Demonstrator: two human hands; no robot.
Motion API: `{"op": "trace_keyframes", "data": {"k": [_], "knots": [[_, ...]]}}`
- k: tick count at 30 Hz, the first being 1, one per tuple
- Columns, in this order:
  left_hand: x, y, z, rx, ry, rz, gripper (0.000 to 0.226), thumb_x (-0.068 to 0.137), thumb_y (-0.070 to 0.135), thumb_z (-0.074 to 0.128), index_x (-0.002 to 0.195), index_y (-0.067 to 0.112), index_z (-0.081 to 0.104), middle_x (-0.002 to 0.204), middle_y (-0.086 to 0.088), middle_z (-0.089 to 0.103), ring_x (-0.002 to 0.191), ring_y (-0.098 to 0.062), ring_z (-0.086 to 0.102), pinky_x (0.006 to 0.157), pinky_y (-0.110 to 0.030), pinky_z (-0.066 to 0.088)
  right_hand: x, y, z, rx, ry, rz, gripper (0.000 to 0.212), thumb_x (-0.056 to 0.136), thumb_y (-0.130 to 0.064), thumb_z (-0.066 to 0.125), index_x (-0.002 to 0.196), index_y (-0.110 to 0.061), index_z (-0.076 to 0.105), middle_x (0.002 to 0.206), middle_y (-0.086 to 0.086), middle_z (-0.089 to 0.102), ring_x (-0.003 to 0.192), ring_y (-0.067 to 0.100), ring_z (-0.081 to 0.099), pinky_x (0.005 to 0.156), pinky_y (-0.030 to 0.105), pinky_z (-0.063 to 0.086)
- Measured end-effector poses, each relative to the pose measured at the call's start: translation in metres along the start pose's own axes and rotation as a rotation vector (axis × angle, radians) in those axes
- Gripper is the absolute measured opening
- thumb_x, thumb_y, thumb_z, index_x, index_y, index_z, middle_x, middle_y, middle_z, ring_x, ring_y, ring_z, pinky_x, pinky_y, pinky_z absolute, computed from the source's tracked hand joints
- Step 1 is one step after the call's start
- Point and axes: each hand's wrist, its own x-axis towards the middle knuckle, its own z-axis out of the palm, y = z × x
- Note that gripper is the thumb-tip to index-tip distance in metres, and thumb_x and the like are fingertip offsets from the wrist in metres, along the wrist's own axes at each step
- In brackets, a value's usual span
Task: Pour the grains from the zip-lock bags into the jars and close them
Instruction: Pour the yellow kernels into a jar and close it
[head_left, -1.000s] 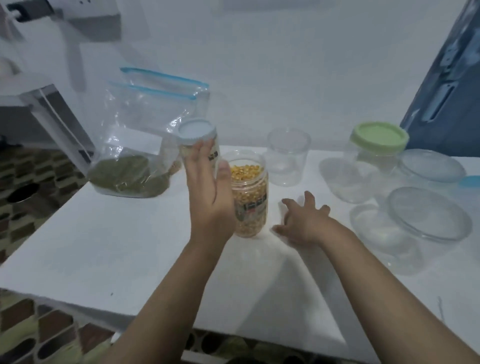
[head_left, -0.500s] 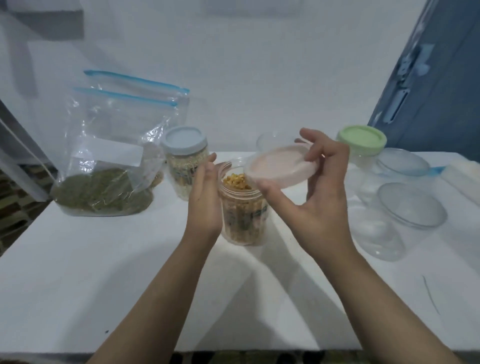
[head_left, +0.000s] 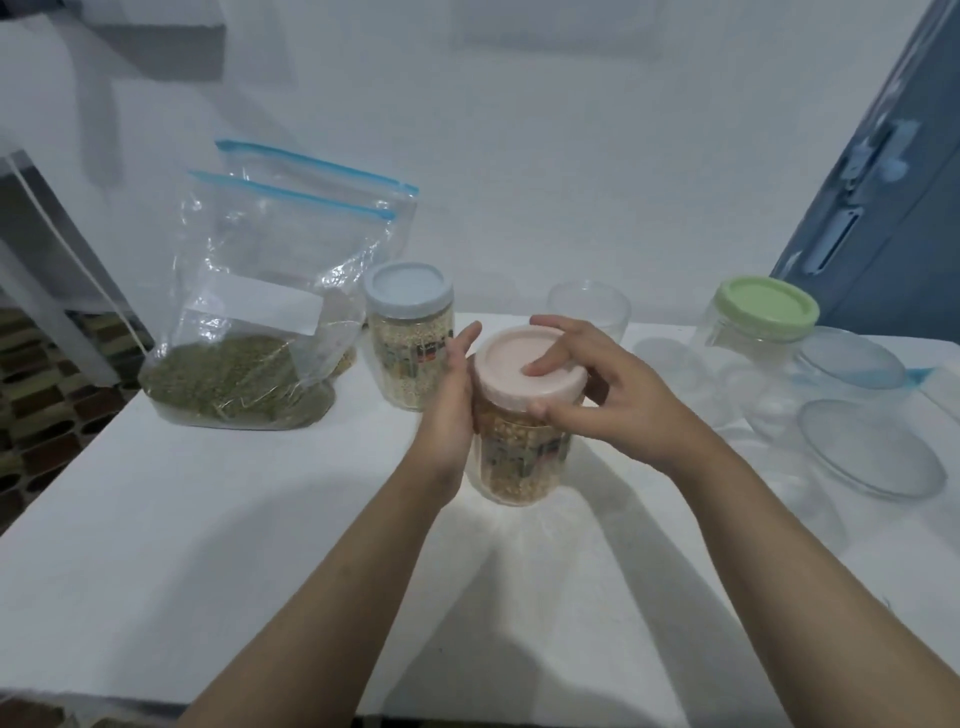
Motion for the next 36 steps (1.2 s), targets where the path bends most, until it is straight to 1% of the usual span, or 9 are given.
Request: {"op": "trace_keyframes", "data": {"k": [3,5,9,13,20,26,30,33,36], "knots": [[-0.004,0.001,-0.011,0.065,-0.134,0.029,0.054,0.096,0.059,0.030,0.137,0.027,0.045,0.138,0.005,0.055,0.131,-0.009,0.049,0.104,-0.026,0.043,0.001,0.004,0.000,0.108,-0.017,0.022,0.026,0.073,-0.016,0.079,0.095,-0.023,0.067,0.146,-0.011,0.044,0.134,0.012,0.047,0.106,0.042,0.044],[-0.003,0.000,-0.025,0.200,-0.264,0.054,0.065,0.090,0.060,0.054,0.143,0.024,0.041,0.143,0.006,0.053,0.135,-0.011,0.046,0.110,-0.033,0.041,-0.001,0.005,0.004,0.143,0.021,0.015,0.027,0.071,-0.022,0.080,0.093,-0.026,0.066,0.147,-0.011,0.044,0.136,0.012,0.045,0.105,0.038,0.043],[0.001,0.007,-0.036,0.373,-0.340,0.033,0.084,0.071,0.046,0.083,0.142,0.028,0.041,0.136,0.012,0.057,0.131,-0.008,0.051,0.109,-0.039,0.044,-0.005,-0.007,-0.001,-0.188,0.089,-0.001,0.028,0.072,-0.035,0.085,0.092,-0.036,0.065,0.138,-0.014,0.051,0.134,0.004,0.043,0.106,0.031,0.039],[0.004,0.012,-0.039,0.418,-0.328,0.051,0.076,0.070,0.030,0.086,0.135,0.030,0.049,0.129,0.011,0.062,0.126,-0.009,0.055,0.107,-0.046,0.046,-0.006,-0.015,0.007,-0.296,0.115,0.025,0.034,0.073,-0.038,0.085,0.090,-0.030,0.056,0.112,-0.011,0.059,0.102,0.004,0.055,0.078,0.018,0.046],[0.002,0.017,-0.038,0.446,-0.332,0.058,0.082,0.064,0.039,0.085,0.136,0.028,0.048,0.131,0.011,0.060,0.126,-0.004,0.054,0.104,-0.044,0.049,-0.007,0.005,-0.003,0.107,-0.004,0.033,0.025,0.075,-0.018,0.084,0.088,-0.023,0.064,0.146,-0.012,0.048,0.135,0.007,0.047,0.114,0.040,0.038],[-0.001,0.018,-0.036,0.479,-0.321,0.084,0.071,0.063,0.046,0.084,0.126,0.040,0.051,0.126,0.014,0.062,0.124,-0.004,0.055,0.103,-0.044,0.050,-0.014,0.010,0.024,0.031,0.263,-0.019,0.039,0.064,-0.042,0.084,0.093,-0.033,0.060,0.127,-0.007,0.051,0.121,0.003,0.052,0.100,0.027,0.047],[-0.006,0.017,-0.036,0.464,-0.323,0.081,0.066,0.065,0.048,0.081,0.122,0.049,0.049,0.124,0.028,0.060,0.125,0.004,0.052,0.108,-0.036,0.045,-0.016,0.002,0.032,0.181,0.420,0.092,0.041,0.087,-0.056,0.060,0.123,-0.035,0.059,0.121,-0.012,0.051,0.101,-0.004,0.060,0.092,0.021,0.049],[-0.006,0.017,-0.036,0.469,-0.327,0.070,0.065,0.066,0.048,0.080,0.122,0.051,0.048,0.123,0.033,0.059,0.124,0.007,0.051,0.108,-0.031,0.044,-0.015,0.007,0.028,0.254,0.467,0.119,0.017,0.096,-0.045,0.056,0.099,-0.029,0.062,0.098,-0.017,0.063,0.084,0.002,0.057,0.092,0.032,0.046],[-0.008,0.016,-0.036,0.464,-0.323,0.078,0.060,0.073,0.041,0.083,0.120,0.051,0.048,0.119,0.037,0.060,0.121,0.010,0.052,0.104,-0.025,0.043,-0.019,0.014,0.031,0.184,0.392,0.121,0.022,0.094,-0.045,0.054,0.112,-0.034,0.061,0.120,-0.018,0.058,0.109,0.004,0.055,0.103,0.032,0.042]]}}
